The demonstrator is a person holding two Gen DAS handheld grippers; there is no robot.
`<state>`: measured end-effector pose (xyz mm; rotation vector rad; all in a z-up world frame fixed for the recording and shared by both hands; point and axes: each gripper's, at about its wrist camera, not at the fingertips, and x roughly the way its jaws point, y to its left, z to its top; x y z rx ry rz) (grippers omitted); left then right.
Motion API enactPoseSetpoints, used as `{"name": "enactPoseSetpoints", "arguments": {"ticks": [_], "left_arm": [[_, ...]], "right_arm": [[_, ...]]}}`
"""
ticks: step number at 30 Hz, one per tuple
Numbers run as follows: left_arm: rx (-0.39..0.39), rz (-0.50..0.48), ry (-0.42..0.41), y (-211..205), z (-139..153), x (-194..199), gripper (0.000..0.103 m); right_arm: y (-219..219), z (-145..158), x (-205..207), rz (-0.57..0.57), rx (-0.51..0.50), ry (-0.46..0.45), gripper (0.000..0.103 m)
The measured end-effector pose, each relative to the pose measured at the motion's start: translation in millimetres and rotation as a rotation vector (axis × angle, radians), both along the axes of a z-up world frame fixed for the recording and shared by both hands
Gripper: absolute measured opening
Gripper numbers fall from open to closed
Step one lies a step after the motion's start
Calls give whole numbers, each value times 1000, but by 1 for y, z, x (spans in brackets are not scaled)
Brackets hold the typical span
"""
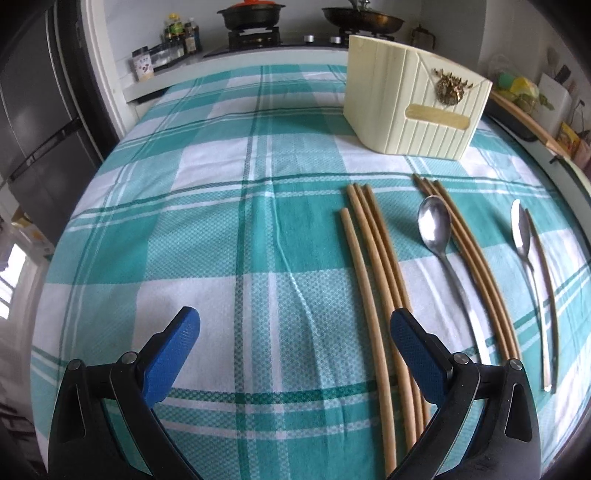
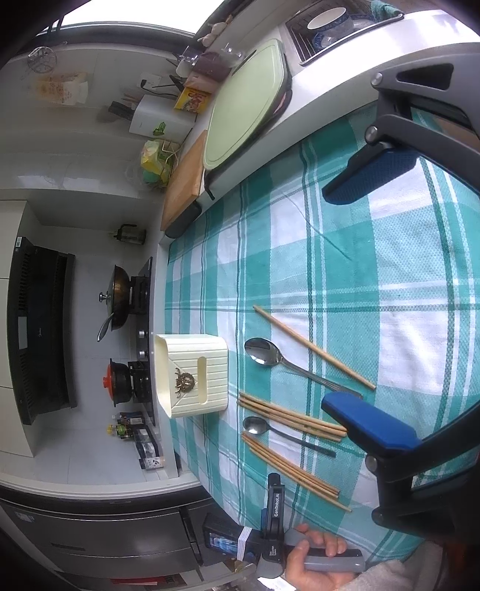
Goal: Organize utensils
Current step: 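Lower the left tool toward a single wooden chopstick and close on it, then lift the chopstick with the left tool and carry it over the cream caddy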
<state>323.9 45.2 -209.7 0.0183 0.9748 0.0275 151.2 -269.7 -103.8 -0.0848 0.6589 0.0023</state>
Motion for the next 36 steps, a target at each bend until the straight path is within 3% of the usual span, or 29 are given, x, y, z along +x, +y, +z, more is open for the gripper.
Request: {"name": "enactPoseSetpoints", "arguments": {"ticks": [7, 15, 21, 23, 24, 26, 28, 30, 32, 35, 36], "left_arm": [[37, -7, 27, -6, -13, 15, 103], [41, -24, 57, 8, -12, 23, 103], [36, -70, 96, 12, -11, 32, 101], [22, -91, 108, 12, -10, 37, 92], [6, -100, 120, 12, -10, 40, 89], [-13, -113, 141, 10, -8, 47, 79], [-7, -134, 146, 6, -5, 51, 60], [16, -141, 145, 2, -3, 54, 49], [-4, -158, 148, 0, -3, 57, 28], [-15, -154, 139, -2, -2, 60, 19], [-26, -157, 135, -2, -2, 61, 12]], "right_arm": [[0, -1, 11, 12, 0, 10, 103], [-3, -45, 101, 67, 81, 223, 103], [13, -90, 181, 77, 95, 406, 75], [19, -104, 200, 78, 86, 469, 49], [20, -104, 205, 74, 69, 454, 47], [25, -103, 217, 71, 32, 463, 33], [25, -103, 230, 74, 37, 475, 22], [24, -103, 240, 75, 47, 471, 19], [25, -103, 250, 73, 55, 476, 14], [29, -104, 258, 74, 44, 463, 9], [31, -104, 260, 76, 35, 457, 8]]}}
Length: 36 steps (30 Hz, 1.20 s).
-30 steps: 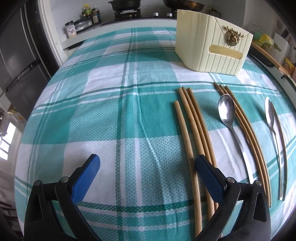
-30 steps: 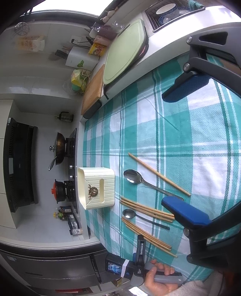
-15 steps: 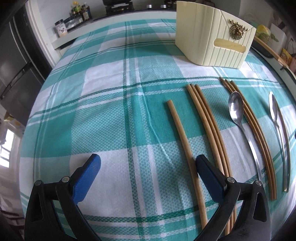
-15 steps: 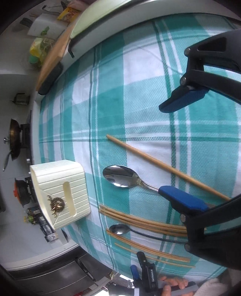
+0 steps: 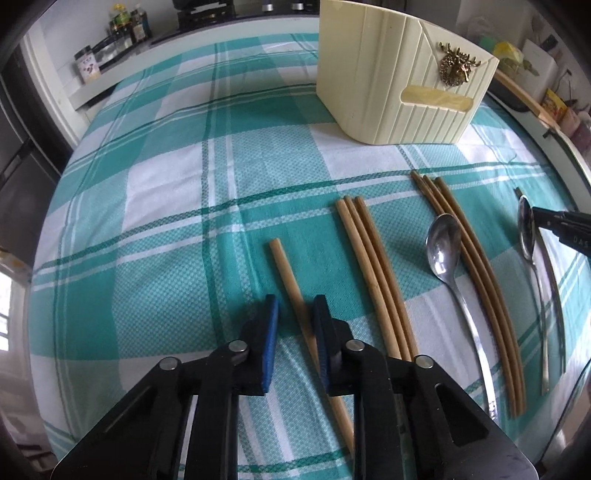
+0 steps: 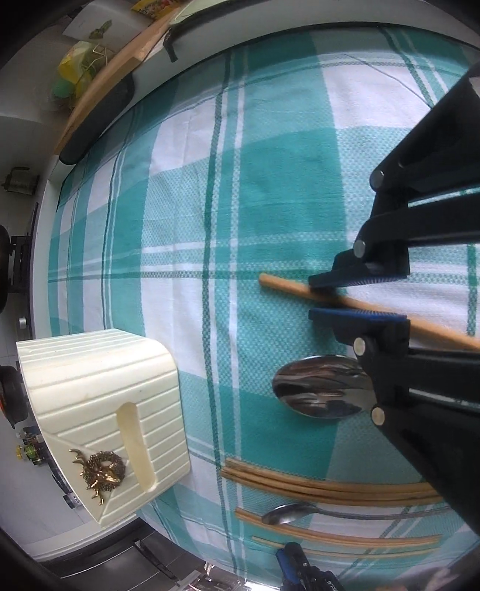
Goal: Organize utensils
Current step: 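Lift the chopstick with the left tool and carry it over the cream caddy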
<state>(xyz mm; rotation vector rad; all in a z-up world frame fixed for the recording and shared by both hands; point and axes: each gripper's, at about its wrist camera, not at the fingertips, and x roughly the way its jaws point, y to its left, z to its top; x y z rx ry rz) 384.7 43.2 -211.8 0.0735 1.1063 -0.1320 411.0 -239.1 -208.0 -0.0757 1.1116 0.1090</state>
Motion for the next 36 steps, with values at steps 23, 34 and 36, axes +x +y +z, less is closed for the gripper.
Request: {"name": "enactPoseSetpoints", "arguments": {"ticks": [23, 34, 36], "left_arm": [[-182, -9, -372, 10, 145, -77, 5], [-269, -45, -446, 8, 182, -115, 5], [-278, -47, -459, 8, 187, -118, 5]], "right_arm": [[-27, 150, -104, 84, 238, -399, 7], [-26, 205, -155, 120, 279, -544, 7], [-25, 211, -158, 123, 279, -567, 7]]}}
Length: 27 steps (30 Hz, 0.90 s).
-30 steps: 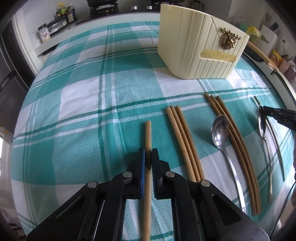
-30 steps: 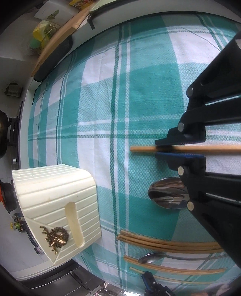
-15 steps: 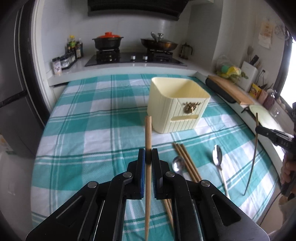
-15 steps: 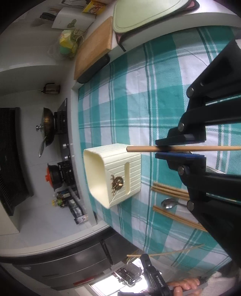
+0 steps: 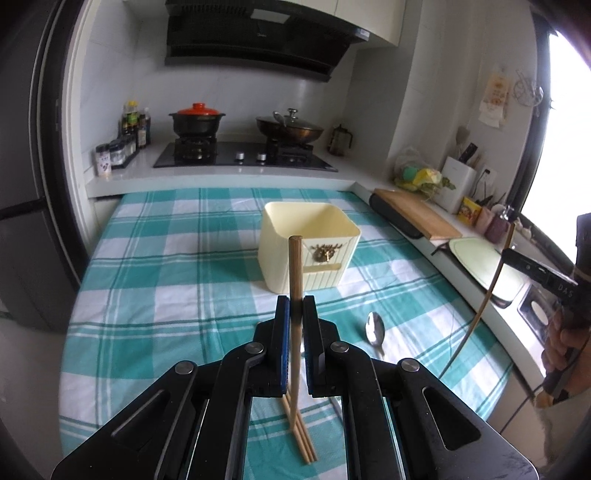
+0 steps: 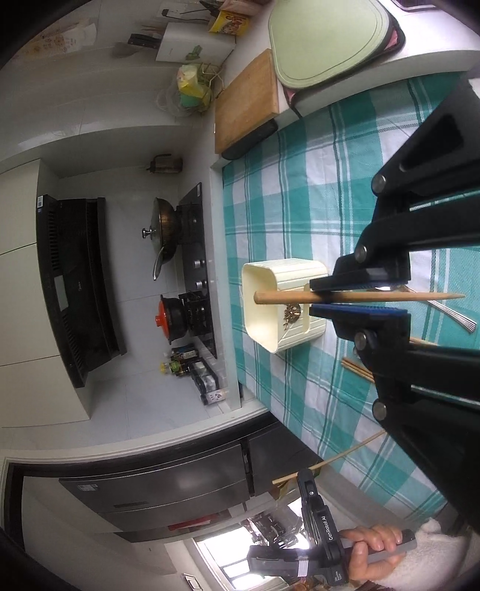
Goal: Organize utensils
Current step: 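Lift the chopstick with the left tool and carry it over the cream caddy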
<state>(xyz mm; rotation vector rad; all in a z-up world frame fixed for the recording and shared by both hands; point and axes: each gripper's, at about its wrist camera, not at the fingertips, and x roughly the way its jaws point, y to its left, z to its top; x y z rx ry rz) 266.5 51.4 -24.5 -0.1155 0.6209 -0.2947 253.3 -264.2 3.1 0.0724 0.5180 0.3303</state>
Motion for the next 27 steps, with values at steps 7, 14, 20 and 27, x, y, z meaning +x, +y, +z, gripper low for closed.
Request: {"name": "enactPoseSetpoints", "arguments": {"ticks": [7, 14, 20, 27], "left_arm": [[-48, -8, -43, 3, 31, 10, 5], [-121, 21, -119, 4, 86, 56, 5], [-127, 56, -203, -9, 124, 112, 5], [-47, 99, -261, -40, 121, 175, 5]], "right_arm": [[7, 22, 13, 5, -11, -80, 7], [26, 55, 60, 44, -34, -158, 7], [49, 84, 112, 72, -17, -250, 7], [70, 76, 187, 58, 26, -293, 7]]}}
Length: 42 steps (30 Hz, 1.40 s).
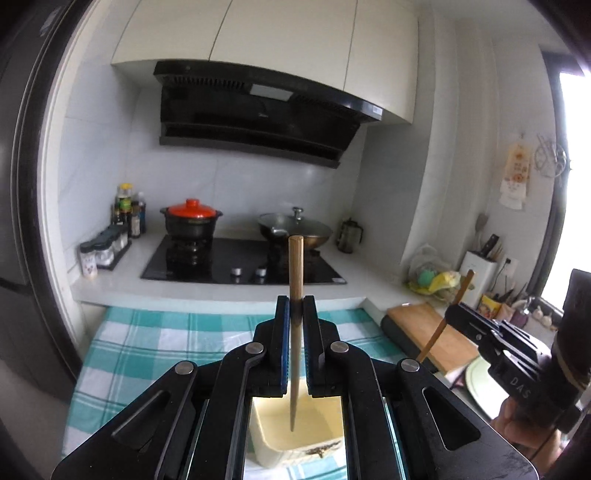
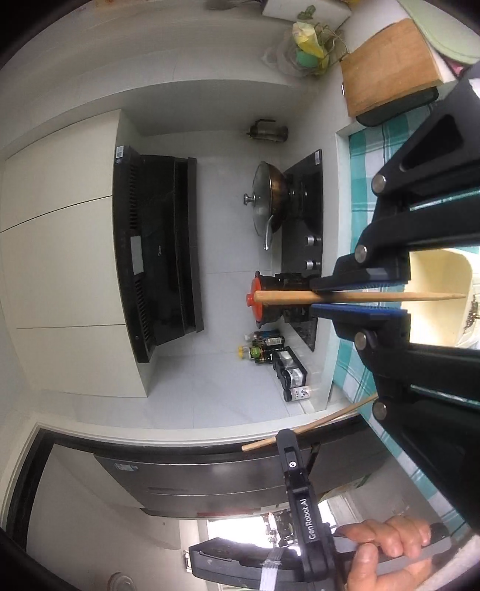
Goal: Organize utensils
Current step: 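Lift the chopstick with the left tool and carry it over the cream caddy, then open the left tool to drop the chopstick into the caddy, then move both tools back over the row of utensils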
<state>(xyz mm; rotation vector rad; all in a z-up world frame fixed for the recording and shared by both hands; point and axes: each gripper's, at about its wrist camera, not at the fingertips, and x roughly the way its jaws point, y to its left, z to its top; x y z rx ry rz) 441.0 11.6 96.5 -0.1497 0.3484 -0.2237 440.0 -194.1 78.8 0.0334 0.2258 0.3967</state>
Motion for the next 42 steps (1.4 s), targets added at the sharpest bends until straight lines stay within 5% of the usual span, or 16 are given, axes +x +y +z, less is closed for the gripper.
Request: {"name": "enactPoseSetpoints", "arguments": {"ticks": [7, 19, 21, 23, 26, 30, 34, 38, 42], "left_arm": [[22, -1, 129, -18, -52, 57, 5], [17, 22, 368, -31, -141, 111, 6], [26, 29, 408, -32, -147, 114, 21], [25, 37, 436, -28, -148, 109, 47], [28, 45, 448, -14, -141, 85, 67], [64, 41, 457, 7, -133, 26, 80], [163, -44, 481, 22, -143, -52, 84], [272, -15, 487, 27, -162, -125, 89], [218, 54, 448, 29, -176, -177, 91]], "right_arm": [[9, -59, 62, -12, -25, 131, 7], [14, -124, 108, -6, -92, 374, 8], [17, -127, 112, -3, -120, 417, 14], [16, -124, 109, 5, -118, 422, 40], [9, -112, 87, 1, -127, 381, 43], [-8, -106, 31, 12, -144, 397, 43], [-31, -121, -46, 32, -190, 432, 44], [-55, -151, -121, -23, -231, 488, 46], [-70, -176, -182, -136, -223, 470, 46]]}}
